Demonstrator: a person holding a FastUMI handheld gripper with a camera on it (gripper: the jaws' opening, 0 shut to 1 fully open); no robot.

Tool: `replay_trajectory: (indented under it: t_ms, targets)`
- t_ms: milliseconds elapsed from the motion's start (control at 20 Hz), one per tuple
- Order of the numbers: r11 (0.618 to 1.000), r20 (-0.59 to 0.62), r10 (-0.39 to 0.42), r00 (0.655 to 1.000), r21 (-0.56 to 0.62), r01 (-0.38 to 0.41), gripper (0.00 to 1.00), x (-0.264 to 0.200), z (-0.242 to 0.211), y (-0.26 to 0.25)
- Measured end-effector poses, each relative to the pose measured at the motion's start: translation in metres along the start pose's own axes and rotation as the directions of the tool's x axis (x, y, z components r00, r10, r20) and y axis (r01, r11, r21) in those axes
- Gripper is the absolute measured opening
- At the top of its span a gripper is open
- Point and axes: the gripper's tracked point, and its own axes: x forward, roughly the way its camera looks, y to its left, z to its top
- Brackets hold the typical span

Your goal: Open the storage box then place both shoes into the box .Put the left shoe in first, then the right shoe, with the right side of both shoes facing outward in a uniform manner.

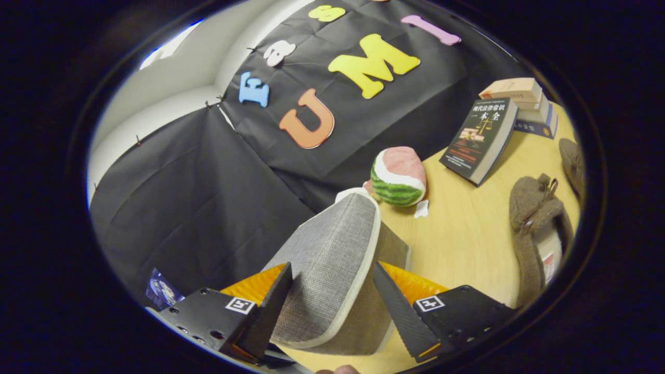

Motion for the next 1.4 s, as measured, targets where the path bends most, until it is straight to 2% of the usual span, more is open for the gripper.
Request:
replay_trajectory:
  t_ms: [250, 350, 450, 600, 650, 750, 800, 850, 1100, 1300, 1400]
  targets:
    - [0.988, -0.064, 0.048, 0.997, 0.152, -0.038, 0.96, 0.006, -0.01, -0.002]
    - [0.977, -0.074, 0.082, 0.994, 0.201, -0.066, 0.87, 0.001, -0.01, 0.004]
    - [0.981, -0.052, 0.079, 0.995, 0.179, -0.069, 0.79, 0.005, -0.005, 0.008]
    - [0.99, 0.003, 0.085, 0.996, 0.109, -0.085, 0.47, 0.004, 0.012, 0.016]
    - [0.994, 0.033, 0.039, 0.999, 0.099, -0.042, 0.37, -0.006, 0.016, 0.01]
    - [0.996, 0.025, 0.062, 0.998, 0.069, -0.064, 0.16, -0.004, 0.019, 0.028]
    - [0.998, 0.03, 0.025, 0.999, 0.051, -0.026, 0.16, -0.006, 0.018, 0.027]
    - [0.999, 0.027, 0.022, 0.999, 0.028, -0.023, 0.01, -0.001, 0.023, 0.033]
    - [0.998, 0.079, 0.044, 0.996, -0.042, -0.041, 0.01, 0.0, 0.049, 0.088]
    - [0.99, 0.102, 0.102, 0.99, -0.112, -0.091, 0.01, 0.007, 0.062, 0.155]
    - [0.977, 0.078, 0.126, 0.989, -0.185, -0.11, 0.11, 0.018, 0.048, 0.189]
